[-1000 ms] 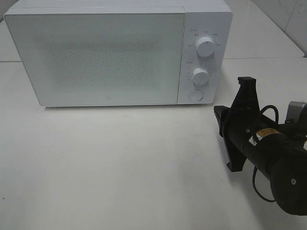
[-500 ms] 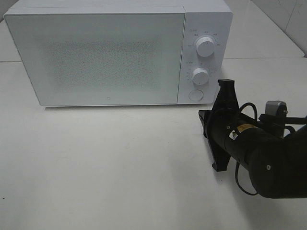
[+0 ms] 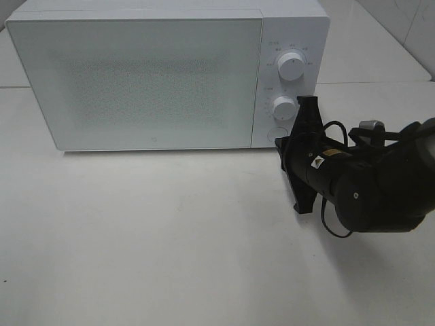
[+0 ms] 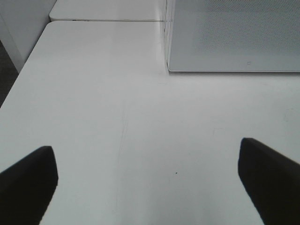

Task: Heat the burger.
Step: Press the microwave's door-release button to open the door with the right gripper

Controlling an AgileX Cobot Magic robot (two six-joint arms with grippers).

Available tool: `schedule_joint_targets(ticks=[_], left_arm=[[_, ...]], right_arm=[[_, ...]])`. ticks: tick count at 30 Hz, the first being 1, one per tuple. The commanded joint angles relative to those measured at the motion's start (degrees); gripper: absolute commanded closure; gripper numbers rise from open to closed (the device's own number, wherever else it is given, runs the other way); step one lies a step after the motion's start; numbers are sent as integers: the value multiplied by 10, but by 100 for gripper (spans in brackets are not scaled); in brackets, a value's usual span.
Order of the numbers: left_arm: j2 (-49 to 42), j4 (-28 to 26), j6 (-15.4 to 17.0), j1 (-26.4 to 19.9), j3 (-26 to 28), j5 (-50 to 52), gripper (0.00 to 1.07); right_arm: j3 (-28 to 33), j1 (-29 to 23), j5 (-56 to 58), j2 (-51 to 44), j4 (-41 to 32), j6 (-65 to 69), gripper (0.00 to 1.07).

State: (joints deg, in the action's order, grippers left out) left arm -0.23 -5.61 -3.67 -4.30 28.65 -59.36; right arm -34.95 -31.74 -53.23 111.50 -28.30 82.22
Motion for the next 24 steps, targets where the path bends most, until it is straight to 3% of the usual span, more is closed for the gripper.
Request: schedule_joint_targets(ticks=[1,24], left_arm=[[-13,-3,2,3,-2,5,9],[-13,-2,2,3,-2,5,9]], right_arm=[[-16,15,15,7,23,-8,107],[-99,57,36,77,60,1,107]])
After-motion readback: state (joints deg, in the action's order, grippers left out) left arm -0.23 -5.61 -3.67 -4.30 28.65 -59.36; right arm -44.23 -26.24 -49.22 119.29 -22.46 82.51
